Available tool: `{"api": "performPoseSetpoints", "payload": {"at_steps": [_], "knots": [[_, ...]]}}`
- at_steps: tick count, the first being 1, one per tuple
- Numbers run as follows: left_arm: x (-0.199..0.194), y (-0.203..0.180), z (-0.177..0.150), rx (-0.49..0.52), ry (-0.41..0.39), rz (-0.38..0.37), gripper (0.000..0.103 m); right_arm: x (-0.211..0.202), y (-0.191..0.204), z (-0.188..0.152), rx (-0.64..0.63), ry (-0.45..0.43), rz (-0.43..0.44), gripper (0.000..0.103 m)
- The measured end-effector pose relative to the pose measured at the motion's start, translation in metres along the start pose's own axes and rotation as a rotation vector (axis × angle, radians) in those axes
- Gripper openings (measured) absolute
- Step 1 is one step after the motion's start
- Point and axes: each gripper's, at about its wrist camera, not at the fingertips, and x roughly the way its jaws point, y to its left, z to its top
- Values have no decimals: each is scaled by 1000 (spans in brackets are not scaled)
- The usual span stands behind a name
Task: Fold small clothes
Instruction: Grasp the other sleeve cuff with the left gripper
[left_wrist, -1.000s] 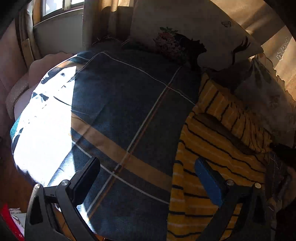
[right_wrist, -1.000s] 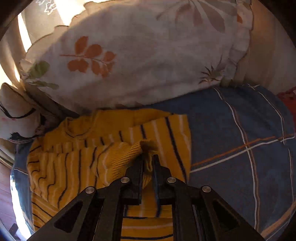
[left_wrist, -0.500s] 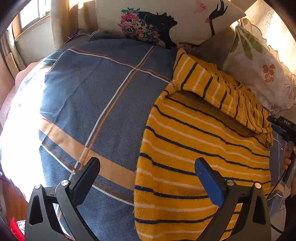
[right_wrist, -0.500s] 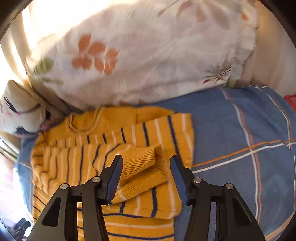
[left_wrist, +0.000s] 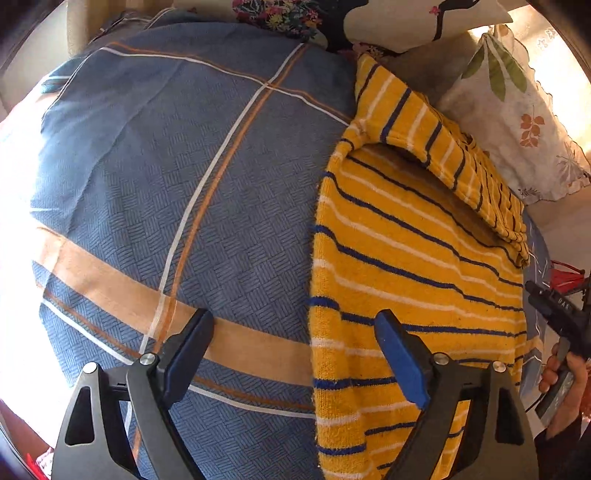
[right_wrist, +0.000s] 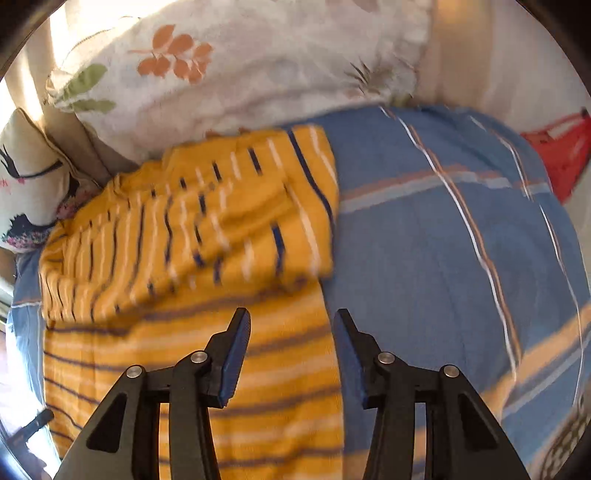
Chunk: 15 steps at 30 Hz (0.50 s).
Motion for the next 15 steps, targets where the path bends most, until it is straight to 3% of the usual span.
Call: {"api": "performPoseSetpoints", "payload": {"at_steps": [5,7,10,14,15], "knots": [[3,-2,0,52,30,-34,88,-6,-15,-65,116,94,-28,54],[5,-6,-1,62,32,-35,88,-16,-18,-83,139,65,-3,64],[5,-12,-8,44,36,-62,88,-23,-16,-103,154,88,82,71],[2,-18,-25,-18,52,-120,88,-30,-17,-122,133,116,228,71],[1,-20,-31,-38,57,-143,82,-30,-20,-127,143,121,272,70]]}}
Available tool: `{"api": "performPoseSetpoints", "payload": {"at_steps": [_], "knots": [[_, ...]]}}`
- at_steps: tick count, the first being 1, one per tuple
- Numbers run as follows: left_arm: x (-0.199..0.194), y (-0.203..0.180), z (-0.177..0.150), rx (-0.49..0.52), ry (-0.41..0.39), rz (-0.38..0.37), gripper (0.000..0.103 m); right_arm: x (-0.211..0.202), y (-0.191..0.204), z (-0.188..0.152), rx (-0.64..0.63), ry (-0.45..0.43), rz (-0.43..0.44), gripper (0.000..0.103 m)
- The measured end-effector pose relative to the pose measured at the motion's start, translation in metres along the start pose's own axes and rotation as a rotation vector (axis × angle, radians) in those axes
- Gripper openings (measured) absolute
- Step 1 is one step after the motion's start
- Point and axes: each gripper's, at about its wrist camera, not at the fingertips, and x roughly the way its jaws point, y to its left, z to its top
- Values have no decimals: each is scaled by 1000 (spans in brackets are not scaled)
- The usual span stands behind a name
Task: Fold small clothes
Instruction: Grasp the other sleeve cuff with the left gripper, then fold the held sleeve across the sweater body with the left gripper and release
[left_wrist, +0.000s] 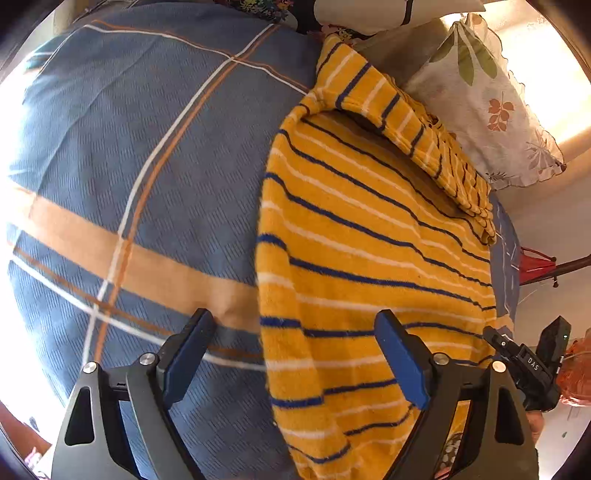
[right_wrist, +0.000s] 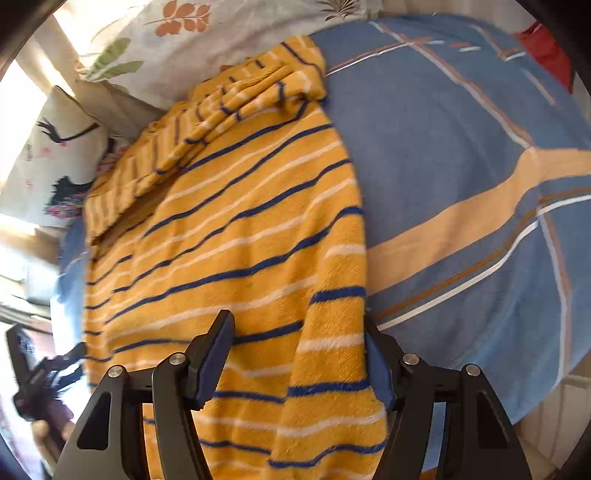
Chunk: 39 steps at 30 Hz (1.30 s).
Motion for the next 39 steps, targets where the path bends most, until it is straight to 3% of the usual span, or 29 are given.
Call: {"api": "performPoseSetpoints", "payload": {"at_steps": [1,4,9,16,20,21,22,23,24,25,29,35,39], "knots": [[-1,0,-5,-23,7,-27,69,0,-3,-3,11,12,50,68],[3,-4,-27,-88,33,-82,48,-3,-13,-5,25,60,172,58],[1,-17,-63,-128,-36,-76,48,-6,-28,-17,17,125,296,57],[4,-31,-84,-149,-75,-131,71,-6,-41,-42,1,197,433,57],[3,-32,-90,-165,-83,-140,72,-2,-37,-56,-10,228,499,57],[4,-33,-89,-170,-81,-125,64,-2,-35,-56,-17,227,498,56],[3,-32,-90,-176,-75,-102,28,0,-32,-54,-27,230,491,48],[4,-31,-89,-177,-54,-73,7,0,-31,-53,-39,229,472,40],[6,-28,-88,-185,-38,-61,8,3,-29,-52,-48,234,441,21],[4,-25,-87,-202,-39,-71,8,7,-28,-50,-49,246,421,12],[-15,-25,-85,-188,-83,-72,8,6,-22,-41,-95,263,420,10],[-57,-39,-96,-129,-145,-87,7,-26,-15,-42,-179,279,538,9],[-83,-46,-116,-91,-156,-88,7,-57,-14,-54,-256,293,564,8]]}}
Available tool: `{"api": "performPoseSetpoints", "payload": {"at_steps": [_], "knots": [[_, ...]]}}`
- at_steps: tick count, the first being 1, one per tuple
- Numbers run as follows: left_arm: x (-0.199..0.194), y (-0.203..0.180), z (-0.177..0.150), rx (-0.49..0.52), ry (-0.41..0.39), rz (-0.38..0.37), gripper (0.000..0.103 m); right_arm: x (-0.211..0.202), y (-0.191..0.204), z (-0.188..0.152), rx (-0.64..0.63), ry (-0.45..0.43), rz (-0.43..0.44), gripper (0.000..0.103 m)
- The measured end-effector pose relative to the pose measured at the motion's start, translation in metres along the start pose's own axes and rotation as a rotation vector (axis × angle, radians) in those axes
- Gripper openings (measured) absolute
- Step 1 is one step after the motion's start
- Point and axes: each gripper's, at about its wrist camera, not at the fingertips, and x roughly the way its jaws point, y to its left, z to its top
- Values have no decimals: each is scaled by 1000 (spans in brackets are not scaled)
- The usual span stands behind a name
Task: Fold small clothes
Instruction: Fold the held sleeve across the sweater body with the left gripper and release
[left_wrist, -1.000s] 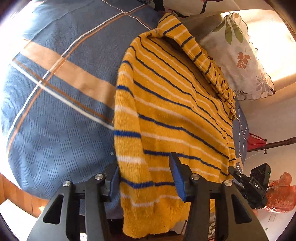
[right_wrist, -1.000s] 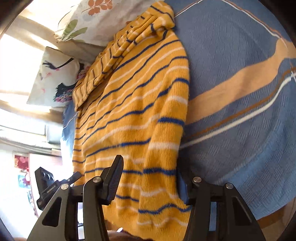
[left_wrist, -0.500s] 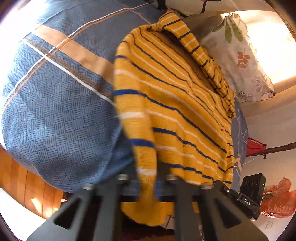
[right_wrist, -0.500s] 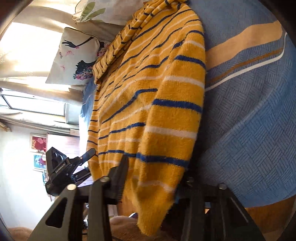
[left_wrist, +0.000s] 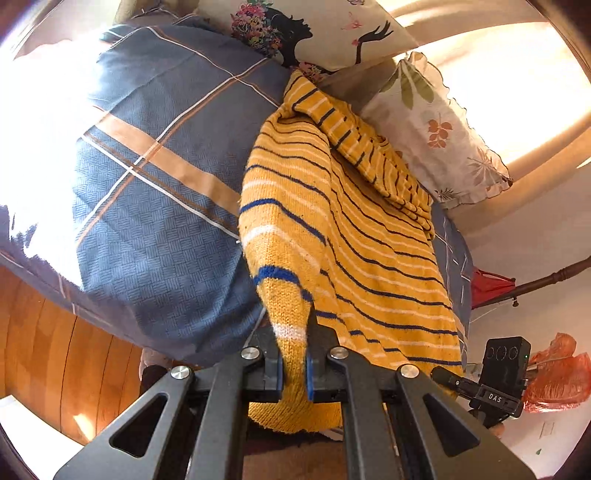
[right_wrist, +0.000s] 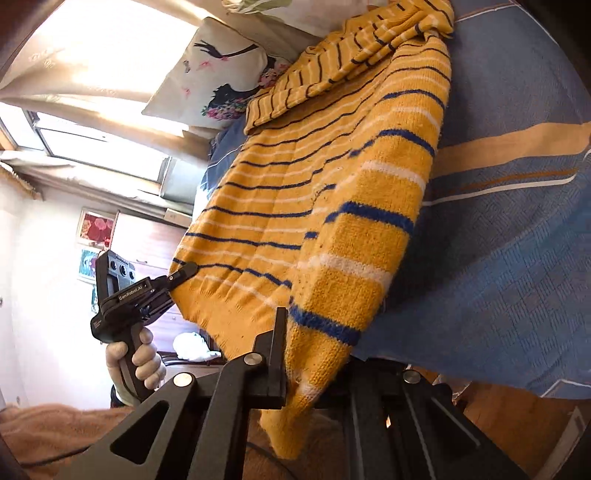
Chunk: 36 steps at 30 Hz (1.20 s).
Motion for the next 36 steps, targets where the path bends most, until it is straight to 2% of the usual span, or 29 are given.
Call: {"api": "performPoseSetpoints", "payload": {"at_steps": [4,7,14,19,23,29,36], "knots": [[-7,-1,-13,12,16,19,7,-11,-3,-17,30,25,13,8],[3,9,-13,-36,42,20,7,-5,-17,-20,80,27,16,8],[2,-10,14,6,-25,28,7,-9,-2,16,42,-38,30,8],[14,-32,69,57,-84,25,8,-13,10,67,17,-100,48,8],[42,-47,127,94,-90,9,8,-9,19,120,9,-173,22,9],[104,-61,203,129,-50,32,8,8,4,204,89,-254,-58,9],[172,-61,267,99,42,10,8,22,-45,272,261,-301,-51,11]]}}
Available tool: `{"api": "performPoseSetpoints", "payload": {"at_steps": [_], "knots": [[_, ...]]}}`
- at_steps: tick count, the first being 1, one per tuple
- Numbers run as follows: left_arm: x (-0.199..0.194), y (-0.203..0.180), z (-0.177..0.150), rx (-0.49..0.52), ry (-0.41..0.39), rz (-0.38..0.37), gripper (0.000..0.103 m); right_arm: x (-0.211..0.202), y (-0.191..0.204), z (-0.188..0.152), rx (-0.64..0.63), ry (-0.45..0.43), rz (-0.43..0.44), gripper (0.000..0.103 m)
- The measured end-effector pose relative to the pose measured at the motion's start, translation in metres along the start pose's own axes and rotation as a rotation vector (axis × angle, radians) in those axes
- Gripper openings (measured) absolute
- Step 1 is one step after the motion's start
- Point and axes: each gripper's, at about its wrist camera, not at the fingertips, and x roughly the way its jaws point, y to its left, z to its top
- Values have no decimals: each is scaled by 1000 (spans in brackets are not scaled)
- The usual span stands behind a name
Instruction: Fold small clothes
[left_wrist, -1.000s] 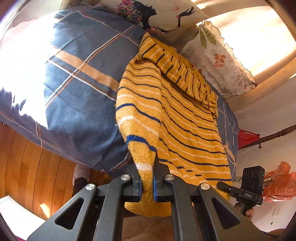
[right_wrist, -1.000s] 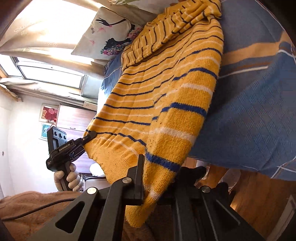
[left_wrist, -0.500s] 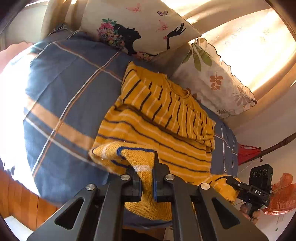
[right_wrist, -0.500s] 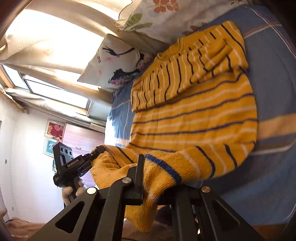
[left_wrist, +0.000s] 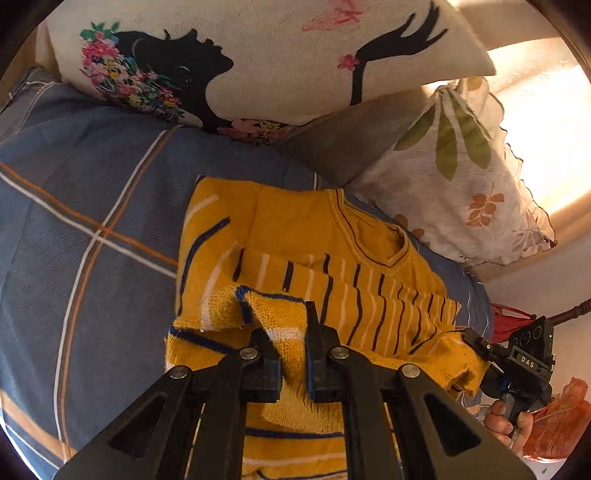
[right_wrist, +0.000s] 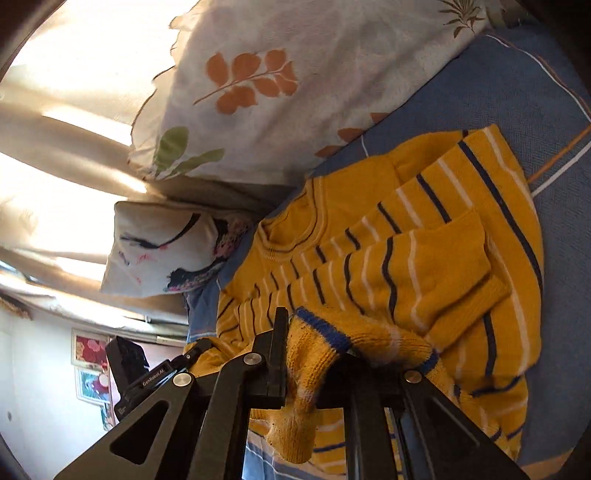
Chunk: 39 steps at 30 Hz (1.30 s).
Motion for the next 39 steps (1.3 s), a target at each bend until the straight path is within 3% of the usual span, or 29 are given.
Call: {"api": "performPoseSetpoints", "payload": {"at_steps": [3,7,12,15,20,29,33,35,37,39], "knots": [[20,12,20,-72,37,-62,10,15,-19,25,86,-30,-14,16],[34,31,36,-194,66,-197,20,25,-48,47,232,-83,22,46],[25,40,48,-254,6,-312,35,28,-69,66,344,-137,84,51],[11,46,54,-273,-53,-328,43,25,-70,74,348,-161,97,58],[-9,48,55,-215,-86,-175,45,14,-62,78,296,-159,69,61],[-33,50,-6,-9,-56,113,50,-14,-10,35,-138,-71,-189,61],[-46,54,-36,33,-78,191,54,-8,-22,23,-164,-13,-225,61],[-48,53,-46,37,-101,217,54,-10,-32,21,-156,-32,-284,59],[-52,52,-53,37,-126,228,54,-19,-40,22,-157,-64,-331,46],[-56,54,-62,44,-144,201,56,-32,-41,19,-137,-98,-353,47]]}}
